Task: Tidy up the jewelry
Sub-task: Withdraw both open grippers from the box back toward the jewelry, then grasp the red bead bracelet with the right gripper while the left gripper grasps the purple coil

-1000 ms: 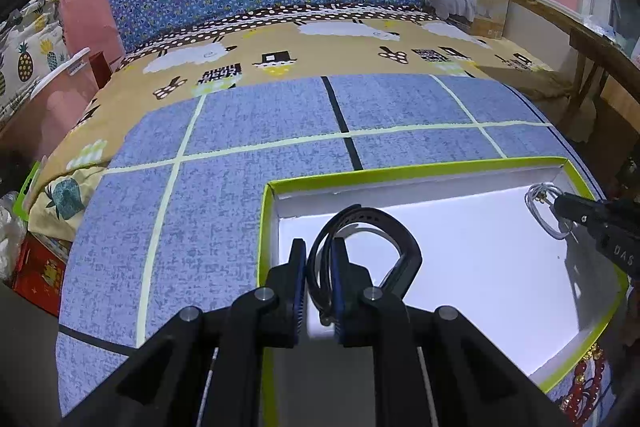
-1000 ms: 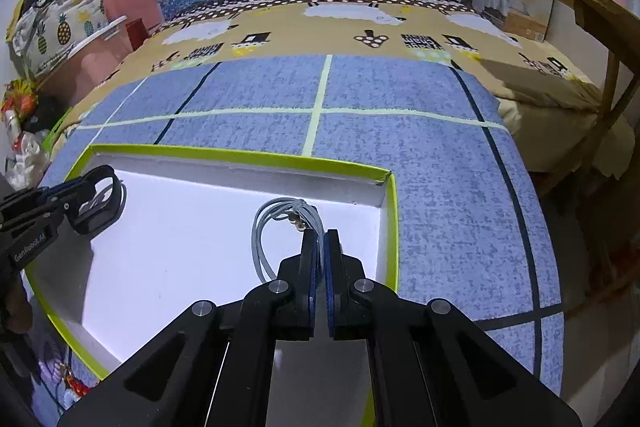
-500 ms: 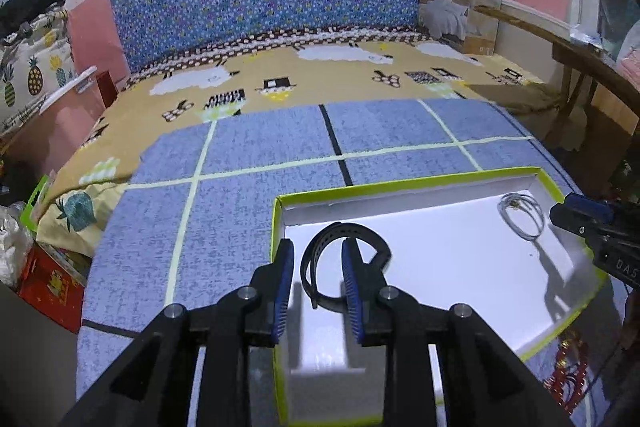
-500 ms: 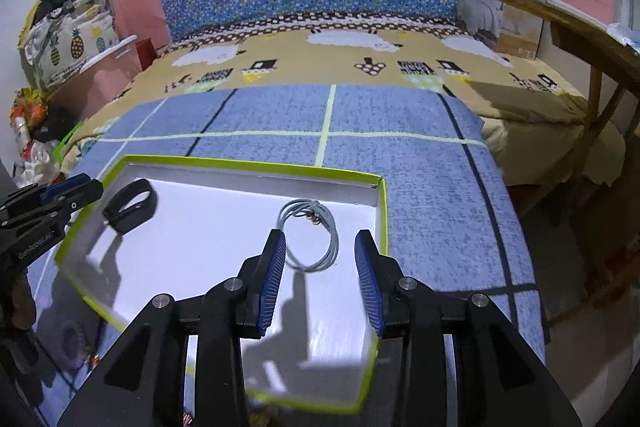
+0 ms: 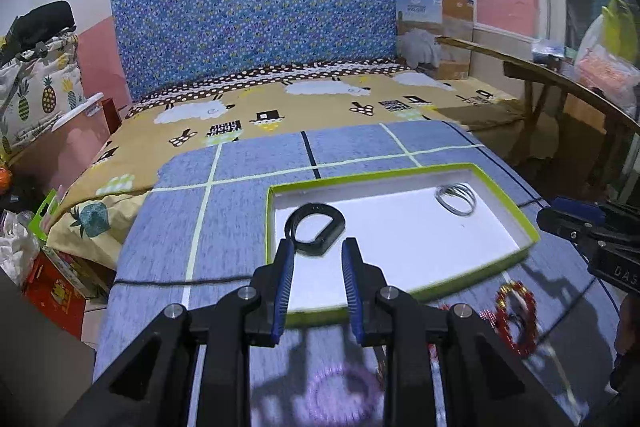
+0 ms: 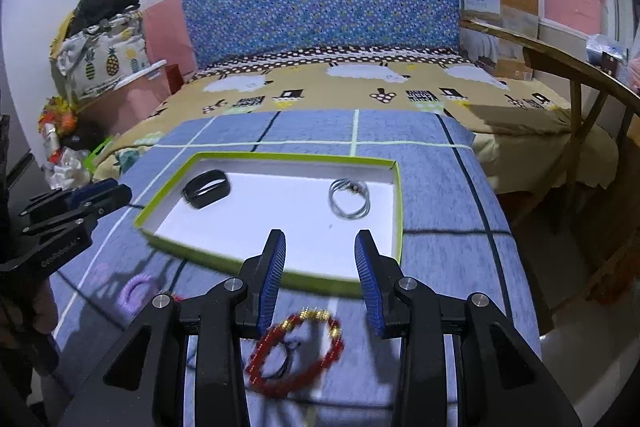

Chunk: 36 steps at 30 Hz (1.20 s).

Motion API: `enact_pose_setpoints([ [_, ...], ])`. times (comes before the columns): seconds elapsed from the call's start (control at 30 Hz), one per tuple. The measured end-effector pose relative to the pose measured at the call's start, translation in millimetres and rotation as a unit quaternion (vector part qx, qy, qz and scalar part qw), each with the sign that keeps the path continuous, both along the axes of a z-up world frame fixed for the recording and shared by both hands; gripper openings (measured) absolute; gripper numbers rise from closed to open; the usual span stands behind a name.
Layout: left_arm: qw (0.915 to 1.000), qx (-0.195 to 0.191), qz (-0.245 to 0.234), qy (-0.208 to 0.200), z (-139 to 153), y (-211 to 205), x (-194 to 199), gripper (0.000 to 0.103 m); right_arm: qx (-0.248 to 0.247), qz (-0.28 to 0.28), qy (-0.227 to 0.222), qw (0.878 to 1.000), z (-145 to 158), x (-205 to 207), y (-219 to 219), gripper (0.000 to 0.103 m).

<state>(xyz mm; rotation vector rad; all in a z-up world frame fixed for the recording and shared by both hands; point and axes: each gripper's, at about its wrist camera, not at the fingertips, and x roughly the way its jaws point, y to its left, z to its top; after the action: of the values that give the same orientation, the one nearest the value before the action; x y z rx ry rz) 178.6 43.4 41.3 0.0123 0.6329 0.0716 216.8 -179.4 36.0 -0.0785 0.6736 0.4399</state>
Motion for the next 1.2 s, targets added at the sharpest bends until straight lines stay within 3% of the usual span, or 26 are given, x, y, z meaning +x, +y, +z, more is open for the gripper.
enact_pose_setpoints([
  [0.5,0.9999,-0.001,-0.011,-0.009,-10.7,-10.6,-65.7,0.026,0.016,0.012,-0.011,1.000,-3.4,-78.6,-6.3,0.037],
  [0.83,0.9998,-0.012,-0.017,-0.002,-22.3,-8.6,-87.9,0.026,0.018,0.006,0.001,1.000,-14.0,-91.0,-10.7,0.037],
  [1.2,0.9993,-0.029,-0.019,0.016,-39.5,3.1,-94.2,0.026,0.014,-0.009,0.029,0.999,-33.1,-77.0,-16.3,0.037],
])
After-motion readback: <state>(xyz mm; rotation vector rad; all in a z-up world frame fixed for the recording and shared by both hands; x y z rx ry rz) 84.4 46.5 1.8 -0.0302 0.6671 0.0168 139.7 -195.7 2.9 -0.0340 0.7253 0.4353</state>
